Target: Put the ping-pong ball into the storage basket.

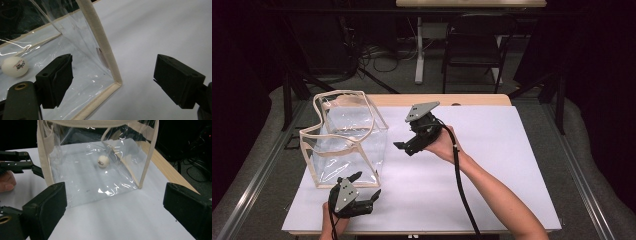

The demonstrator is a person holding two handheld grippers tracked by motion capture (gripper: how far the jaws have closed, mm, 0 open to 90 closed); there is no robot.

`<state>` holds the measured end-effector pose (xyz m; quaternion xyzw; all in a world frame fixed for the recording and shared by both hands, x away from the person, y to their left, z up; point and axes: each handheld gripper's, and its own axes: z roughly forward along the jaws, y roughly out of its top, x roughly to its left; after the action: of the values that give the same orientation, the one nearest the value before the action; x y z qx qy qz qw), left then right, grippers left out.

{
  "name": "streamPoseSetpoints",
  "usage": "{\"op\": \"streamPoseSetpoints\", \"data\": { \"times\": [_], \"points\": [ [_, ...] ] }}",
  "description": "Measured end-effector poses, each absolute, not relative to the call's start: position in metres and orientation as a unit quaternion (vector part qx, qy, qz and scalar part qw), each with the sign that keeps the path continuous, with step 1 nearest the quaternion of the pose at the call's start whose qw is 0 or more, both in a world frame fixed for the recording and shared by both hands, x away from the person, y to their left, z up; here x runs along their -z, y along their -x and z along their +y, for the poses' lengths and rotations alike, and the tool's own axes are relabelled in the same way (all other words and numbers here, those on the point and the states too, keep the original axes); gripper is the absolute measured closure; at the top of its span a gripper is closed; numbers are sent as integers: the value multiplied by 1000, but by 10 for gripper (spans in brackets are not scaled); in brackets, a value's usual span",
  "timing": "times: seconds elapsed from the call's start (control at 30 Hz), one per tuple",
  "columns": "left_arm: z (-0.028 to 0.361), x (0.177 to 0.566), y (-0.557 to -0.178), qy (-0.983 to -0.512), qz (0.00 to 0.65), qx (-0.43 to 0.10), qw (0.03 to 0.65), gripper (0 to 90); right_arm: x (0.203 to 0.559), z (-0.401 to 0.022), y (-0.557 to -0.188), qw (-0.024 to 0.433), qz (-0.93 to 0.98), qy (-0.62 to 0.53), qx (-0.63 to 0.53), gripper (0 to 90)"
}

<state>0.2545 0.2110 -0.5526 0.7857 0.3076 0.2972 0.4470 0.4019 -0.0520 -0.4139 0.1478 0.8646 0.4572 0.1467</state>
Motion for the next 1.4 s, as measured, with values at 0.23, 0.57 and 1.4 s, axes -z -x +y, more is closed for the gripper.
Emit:
{"op": "streamPoseSetpoints", "data": {
  "times": [0.23, 0.57, 1.4],
  "points": [
    [211, 553, -255, -786, 307, -297, 446, 158, 422, -62, -398, 148, 863, -153, -457, 43],
    [211, 553, -255, -787, 306, -298, 445, 158, 433, -74, -389, 155, 864, -156, -453, 43],
    [211, 553, -255, -788, 307, -298, 444, 159, 464, -107, -373, 155, 866, -184, -439, 41]
  ]
}}
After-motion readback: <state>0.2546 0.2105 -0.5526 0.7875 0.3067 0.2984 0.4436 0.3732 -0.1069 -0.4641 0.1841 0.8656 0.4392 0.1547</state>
